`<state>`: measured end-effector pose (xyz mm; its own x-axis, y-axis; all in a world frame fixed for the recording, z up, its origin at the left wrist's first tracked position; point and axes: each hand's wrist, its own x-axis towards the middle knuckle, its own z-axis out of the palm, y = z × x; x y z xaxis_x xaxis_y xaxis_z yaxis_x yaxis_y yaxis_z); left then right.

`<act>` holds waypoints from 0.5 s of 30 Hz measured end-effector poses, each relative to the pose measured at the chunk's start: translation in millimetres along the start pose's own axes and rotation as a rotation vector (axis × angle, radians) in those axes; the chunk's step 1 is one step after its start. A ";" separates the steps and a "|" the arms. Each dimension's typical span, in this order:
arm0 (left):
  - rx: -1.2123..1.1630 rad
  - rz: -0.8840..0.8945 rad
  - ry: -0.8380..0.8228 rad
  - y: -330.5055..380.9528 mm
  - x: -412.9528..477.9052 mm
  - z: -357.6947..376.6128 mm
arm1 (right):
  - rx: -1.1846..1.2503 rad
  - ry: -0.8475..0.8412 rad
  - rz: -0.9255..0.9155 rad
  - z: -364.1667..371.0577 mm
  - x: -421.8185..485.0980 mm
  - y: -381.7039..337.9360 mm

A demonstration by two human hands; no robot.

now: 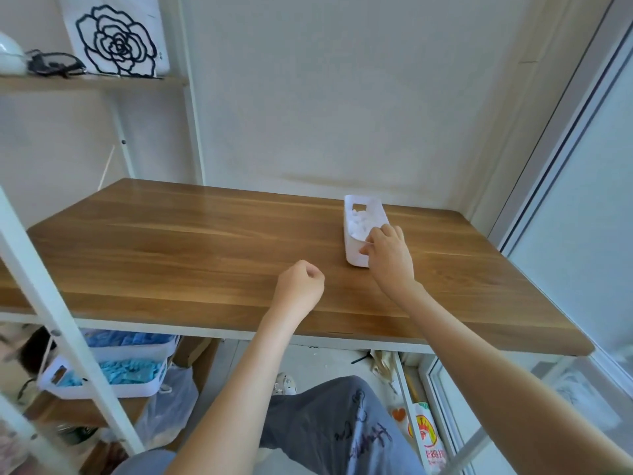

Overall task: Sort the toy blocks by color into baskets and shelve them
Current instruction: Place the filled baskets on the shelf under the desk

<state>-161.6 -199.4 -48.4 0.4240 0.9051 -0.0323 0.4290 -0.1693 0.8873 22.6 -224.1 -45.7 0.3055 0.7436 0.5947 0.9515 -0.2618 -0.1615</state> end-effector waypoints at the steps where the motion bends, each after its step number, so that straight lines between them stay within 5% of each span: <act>1: -0.047 -0.018 0.007 -0.6 -0.4 -1.0 | 0.008 -0.003 -0.022 -1.9 -1.8 -6.6; 5: -0.317 -0.123 0.023 0.3 1.5 -3.2 | 0.088 0.001 -0.041 -10.6 -10.6 -29.3; 10: -1.032 -0.374 -0.226 -4.2 -5.5 -30.0 | 0.300 0.074 -0.103 -27.2 -28.4 -47.3; 15: -1.055 -0.325 -0.170 -21.9 -13.3 -53.0 | 0.374 0.179 -0.325 -34.5 -47.4 -68.9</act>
<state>-218.9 -187.1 -43.0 0.5532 0.7671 -0.3248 -0.3182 0.5549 0.7686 -58.7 -262.5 -35.5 0.0124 0.6248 0.7807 0.9538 0.2270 -0.1968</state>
